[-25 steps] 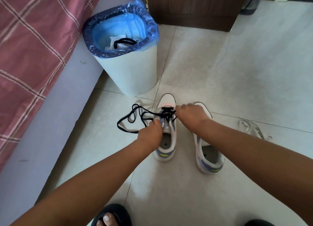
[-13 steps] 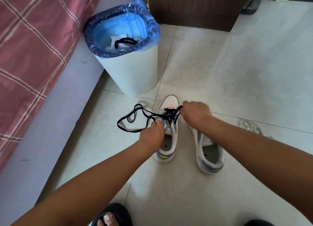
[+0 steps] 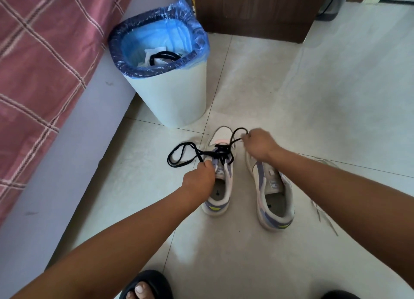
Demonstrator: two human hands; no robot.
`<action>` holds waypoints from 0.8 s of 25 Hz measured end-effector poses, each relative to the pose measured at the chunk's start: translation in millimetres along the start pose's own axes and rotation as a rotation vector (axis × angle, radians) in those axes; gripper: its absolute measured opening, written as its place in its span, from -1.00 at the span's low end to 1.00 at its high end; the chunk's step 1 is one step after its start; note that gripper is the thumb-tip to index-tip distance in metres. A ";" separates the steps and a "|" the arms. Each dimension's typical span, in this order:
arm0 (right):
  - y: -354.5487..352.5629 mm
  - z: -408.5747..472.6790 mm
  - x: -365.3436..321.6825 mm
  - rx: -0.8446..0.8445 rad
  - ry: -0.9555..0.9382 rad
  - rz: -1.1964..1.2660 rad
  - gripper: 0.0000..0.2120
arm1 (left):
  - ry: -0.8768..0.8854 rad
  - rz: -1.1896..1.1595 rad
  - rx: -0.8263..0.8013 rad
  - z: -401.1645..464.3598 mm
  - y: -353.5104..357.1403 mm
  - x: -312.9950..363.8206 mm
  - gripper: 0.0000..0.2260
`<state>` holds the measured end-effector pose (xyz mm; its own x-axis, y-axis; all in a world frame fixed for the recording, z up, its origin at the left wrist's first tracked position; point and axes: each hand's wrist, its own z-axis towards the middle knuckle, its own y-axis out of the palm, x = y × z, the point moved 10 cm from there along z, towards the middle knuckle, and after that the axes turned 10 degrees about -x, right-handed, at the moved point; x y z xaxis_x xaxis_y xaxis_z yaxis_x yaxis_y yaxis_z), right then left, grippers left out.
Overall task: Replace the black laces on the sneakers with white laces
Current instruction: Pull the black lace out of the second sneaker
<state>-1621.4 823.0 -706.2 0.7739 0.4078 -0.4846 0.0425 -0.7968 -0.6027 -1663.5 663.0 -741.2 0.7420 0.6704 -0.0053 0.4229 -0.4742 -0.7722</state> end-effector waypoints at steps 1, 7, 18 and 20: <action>30.7 -6.3 2.3 -0.169 0.029 0.125 -0.63 | 0.001 -0.006 0.000 0.2 -0.4 0.1 -0.75; 42.4 0.1 -9.2 -0.188 -0.048 0.112 -0.72 | -0.036 -0.030 0.003 1.2 -0.7 -4.6 -0.73; 72.0 -17.3 11.6 -0.421 0.140 0.347 -0.68 | -0.014 0.000 0.006 0.8 -0.7 -2.4 -0.74; 77.4 -10.8 7.2 -0.416 0.112 0.338 -0.71 | -0.015 0.008 0.005 0.4 -0.3 -2.6 -0.74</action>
<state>-1605.7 759.5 -749.5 0.8494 0.0662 -0.5236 0.0083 -0.9936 -0.1123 -1665.8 661.6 -741.2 0.7373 0.6753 -0.0214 0.4142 -0.4768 -0.7753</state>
